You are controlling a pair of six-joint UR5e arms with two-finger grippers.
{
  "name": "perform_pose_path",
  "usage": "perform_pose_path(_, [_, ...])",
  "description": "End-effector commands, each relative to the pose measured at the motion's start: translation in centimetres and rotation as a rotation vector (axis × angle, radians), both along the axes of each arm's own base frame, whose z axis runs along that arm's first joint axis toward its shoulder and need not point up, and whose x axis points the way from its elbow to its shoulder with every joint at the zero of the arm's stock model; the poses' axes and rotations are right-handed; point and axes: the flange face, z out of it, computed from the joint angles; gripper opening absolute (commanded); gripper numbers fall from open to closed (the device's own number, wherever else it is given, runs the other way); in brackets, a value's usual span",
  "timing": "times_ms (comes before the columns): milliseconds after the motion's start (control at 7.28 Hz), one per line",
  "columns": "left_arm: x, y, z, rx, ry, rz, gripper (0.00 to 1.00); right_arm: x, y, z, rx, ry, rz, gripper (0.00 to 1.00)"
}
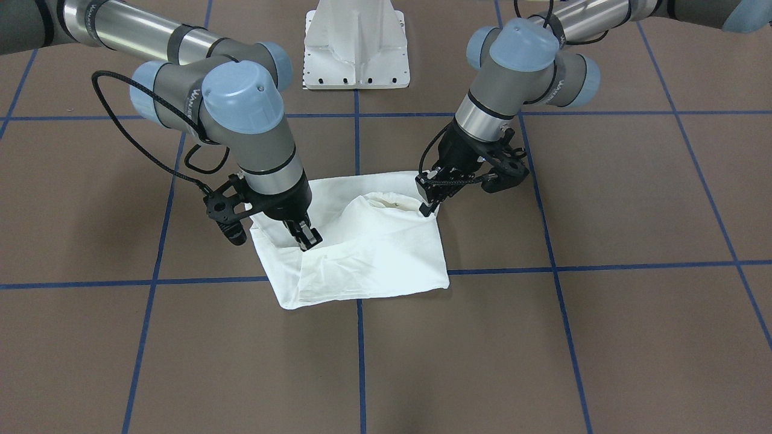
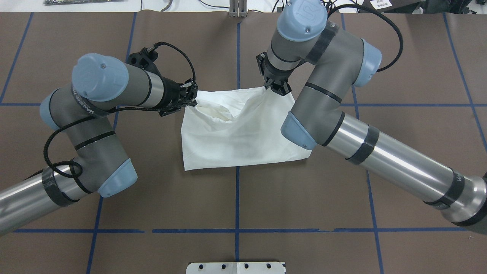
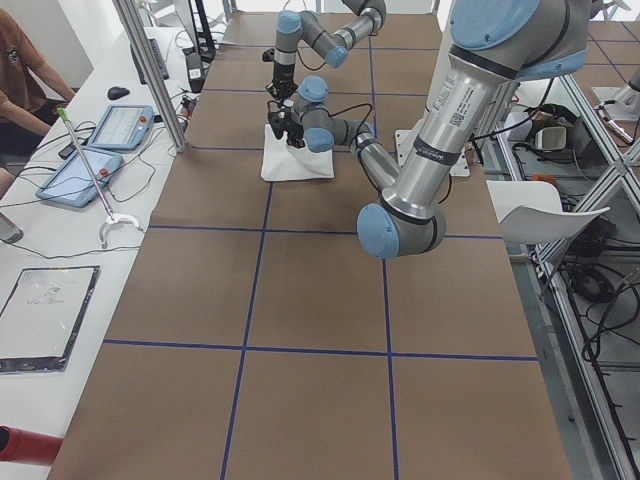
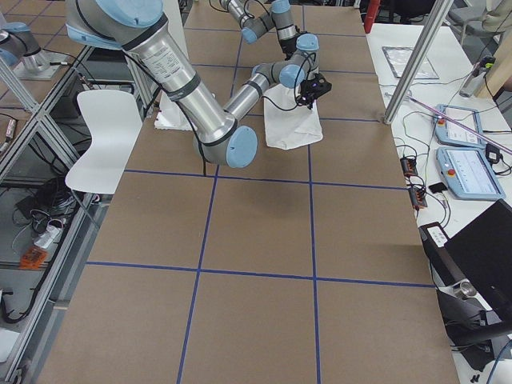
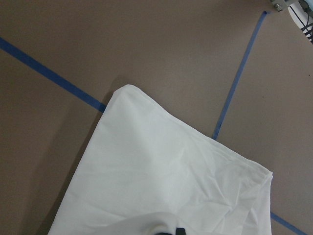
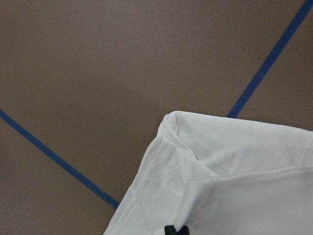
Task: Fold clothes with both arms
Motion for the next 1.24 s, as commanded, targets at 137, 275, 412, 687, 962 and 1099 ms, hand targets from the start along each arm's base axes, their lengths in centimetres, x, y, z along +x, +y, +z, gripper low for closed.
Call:
perform_pose_path(137, [0.9, -3.2, 2.8, 0.03, -0.016, -0.015, 0.0, -1.8, -2.5, 2.1, 0.025, -0.008, -0.008, 0.02])
perform_pose_path(275, [0.7, -5.0, 4.4, 0.049, -0.047, -0.021, 0.45, -2.4, -2.9, 2.6, 0.037, 0.008, -0.019, 0.99])
perform_pose_path(412, [-1.2, -8.4, 6.0, 0.09, -0.076, -0.05, 0.58, -2.0, -4.1, 2.9, 0.062, 0.026, -0.034, 1.0])
perform_pose_path(687, [-3.9, -12.0, 9.2, 0.115, -0.115, -0.09, 0.59, 2.8, -8.8, 6.1, 0.149, 0.105, -0.078, 1.0])
perform_pose_path(962, [-4.7, -12.5, 9.1, 0.14, -0.125, -0.086, 0.58, 6.0, -10.0, 11.2, 0.184, 0.164, -0.139, 1.0])
perform_pose_path(1099, [-6.8, -13.3, 9.7, 0.196, -0.152, -0.039, 0.58, 8.7, -10.6, 14.0, 0.2, 0.167, -0.194, 1.0])
